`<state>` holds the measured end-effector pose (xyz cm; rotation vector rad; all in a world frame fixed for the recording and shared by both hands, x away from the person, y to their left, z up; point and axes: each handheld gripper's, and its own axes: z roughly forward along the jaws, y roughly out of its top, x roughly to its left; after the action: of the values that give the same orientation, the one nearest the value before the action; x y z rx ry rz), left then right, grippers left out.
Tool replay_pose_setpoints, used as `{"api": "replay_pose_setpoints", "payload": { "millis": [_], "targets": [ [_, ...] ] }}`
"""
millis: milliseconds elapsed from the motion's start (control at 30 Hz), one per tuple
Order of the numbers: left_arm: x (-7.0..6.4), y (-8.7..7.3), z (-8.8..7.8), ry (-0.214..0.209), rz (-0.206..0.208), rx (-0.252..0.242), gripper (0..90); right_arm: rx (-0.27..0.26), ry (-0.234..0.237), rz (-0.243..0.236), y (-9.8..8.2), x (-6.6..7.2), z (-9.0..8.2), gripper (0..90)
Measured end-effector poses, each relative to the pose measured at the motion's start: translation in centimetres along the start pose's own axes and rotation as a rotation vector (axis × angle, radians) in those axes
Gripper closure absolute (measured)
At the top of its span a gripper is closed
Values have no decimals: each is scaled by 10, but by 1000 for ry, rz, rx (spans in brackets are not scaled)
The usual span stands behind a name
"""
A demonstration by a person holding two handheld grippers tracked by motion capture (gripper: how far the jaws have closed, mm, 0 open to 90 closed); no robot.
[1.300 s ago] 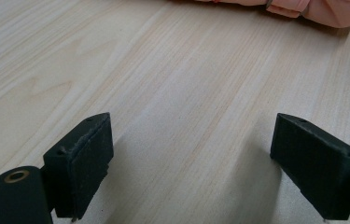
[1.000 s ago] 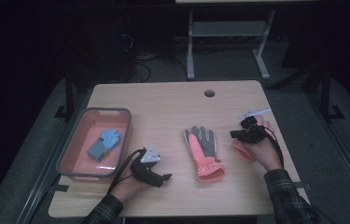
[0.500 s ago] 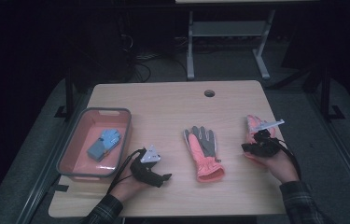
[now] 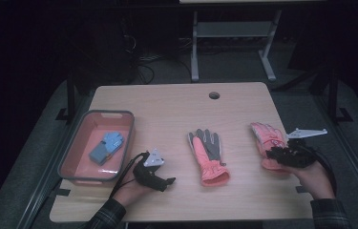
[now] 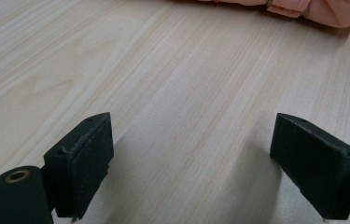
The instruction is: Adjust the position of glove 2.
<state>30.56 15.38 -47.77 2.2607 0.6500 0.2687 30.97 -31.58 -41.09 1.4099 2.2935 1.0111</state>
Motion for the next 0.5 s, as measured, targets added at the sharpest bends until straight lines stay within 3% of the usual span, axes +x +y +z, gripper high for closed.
{"api": "replay_pose_setpoints", "payload": {
  "millis": [67, 167, 333, 500],
  "targets": [
    [0, 0, 0, 0, 0, 0, 128, -15, -67, 18, 5, -6, 0, 513],
    [0, 0, 0, 0, 0, -1, 128, -8, -146, 93, 12, -20, 8, 342],
    [0, 0, 0, 0, -1, -2, 128, 6, -153, 155, 15, -33, 25, 245],
    [0, 0, 0, 0, 0, -1, 128, 46, -156, 206, 17, -38, 41, 237]
  ]
}}
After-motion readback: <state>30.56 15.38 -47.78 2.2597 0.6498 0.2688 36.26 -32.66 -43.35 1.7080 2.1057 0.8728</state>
